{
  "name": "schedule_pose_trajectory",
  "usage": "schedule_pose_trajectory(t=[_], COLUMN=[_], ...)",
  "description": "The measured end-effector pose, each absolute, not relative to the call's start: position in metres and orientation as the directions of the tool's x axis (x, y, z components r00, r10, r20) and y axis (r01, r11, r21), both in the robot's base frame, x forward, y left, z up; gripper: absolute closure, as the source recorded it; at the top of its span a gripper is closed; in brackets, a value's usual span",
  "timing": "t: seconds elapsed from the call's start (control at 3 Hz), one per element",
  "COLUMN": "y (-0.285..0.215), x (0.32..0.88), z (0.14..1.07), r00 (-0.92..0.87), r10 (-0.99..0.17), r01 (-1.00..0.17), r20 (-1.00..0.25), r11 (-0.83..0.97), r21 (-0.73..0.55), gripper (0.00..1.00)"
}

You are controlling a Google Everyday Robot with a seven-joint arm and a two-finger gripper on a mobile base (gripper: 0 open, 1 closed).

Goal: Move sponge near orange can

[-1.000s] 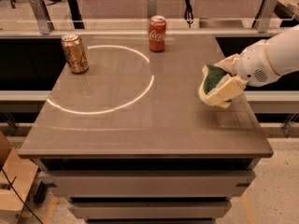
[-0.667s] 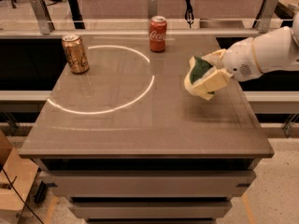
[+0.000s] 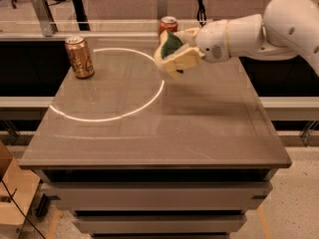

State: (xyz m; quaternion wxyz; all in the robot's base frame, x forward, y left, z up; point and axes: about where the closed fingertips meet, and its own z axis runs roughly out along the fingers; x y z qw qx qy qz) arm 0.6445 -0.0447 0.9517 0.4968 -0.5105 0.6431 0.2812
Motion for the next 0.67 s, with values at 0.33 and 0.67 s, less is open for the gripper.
schedule_pose_trajectory(t=[0.33, 0.67], y=[0.009, 0.054], x=[0.654, 0.651], z=[0.964, 0.970], r00=[0.065, 0.096], r10=[-0.319, -0.296], r01=[-0.958, -0.975], r20=[-0.946, -0.950], r11=[0.245, 0.162], r21=[-0.148, -0.149], gripper=[1.00, 1.00])
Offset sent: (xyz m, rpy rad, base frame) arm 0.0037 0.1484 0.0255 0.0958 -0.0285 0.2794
